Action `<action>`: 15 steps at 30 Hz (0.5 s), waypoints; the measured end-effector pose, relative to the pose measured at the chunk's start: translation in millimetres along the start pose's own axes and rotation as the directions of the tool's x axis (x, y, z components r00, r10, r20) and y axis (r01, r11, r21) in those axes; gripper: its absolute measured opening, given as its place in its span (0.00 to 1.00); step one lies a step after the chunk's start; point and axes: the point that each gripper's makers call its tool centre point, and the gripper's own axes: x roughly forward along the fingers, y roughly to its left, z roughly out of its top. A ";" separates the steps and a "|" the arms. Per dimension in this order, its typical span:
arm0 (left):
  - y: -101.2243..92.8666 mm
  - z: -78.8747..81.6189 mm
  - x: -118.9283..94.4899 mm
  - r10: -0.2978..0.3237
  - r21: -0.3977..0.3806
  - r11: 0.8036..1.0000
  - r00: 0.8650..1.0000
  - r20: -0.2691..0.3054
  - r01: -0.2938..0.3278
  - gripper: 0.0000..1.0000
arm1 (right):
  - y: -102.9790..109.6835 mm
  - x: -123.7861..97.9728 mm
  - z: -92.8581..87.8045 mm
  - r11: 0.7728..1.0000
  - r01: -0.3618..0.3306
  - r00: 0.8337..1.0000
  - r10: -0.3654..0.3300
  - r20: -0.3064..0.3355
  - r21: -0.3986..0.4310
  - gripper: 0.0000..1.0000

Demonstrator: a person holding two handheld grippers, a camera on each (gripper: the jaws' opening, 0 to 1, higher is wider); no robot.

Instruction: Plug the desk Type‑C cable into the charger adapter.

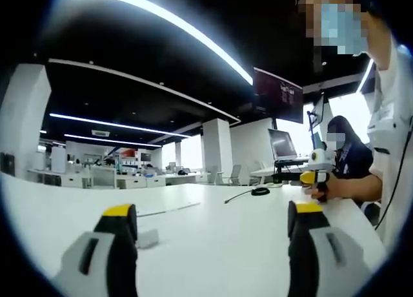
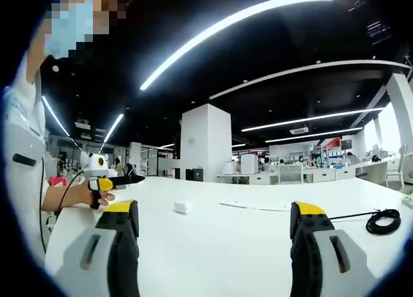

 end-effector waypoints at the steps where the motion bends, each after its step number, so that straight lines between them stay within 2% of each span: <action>1: -0.1 0.1 0.1 -0.001 0.001 1.000 1.000 0.000 0.001 0.99 | 0.0 0.0 -0.1 1.000 0.000 1.000 0.000 -0.001 -0.001 1.00; 7: 1.3 3.4 0.6 0.011 0.010 1.000 1.000 0.009 -0.011 0.98 | 1.7 0.6 0.9 1.000 -0.007 1.000 0.007 0.004 0.003 1.00; 15: 17.9 8.3 0.3 0.058 -0.007 0.998 0.998 0.024 -0.058 0.98 | 4.6 0.0 3.5 1.000 -0.016 1.000 0.016 0.011 -0.007 1.00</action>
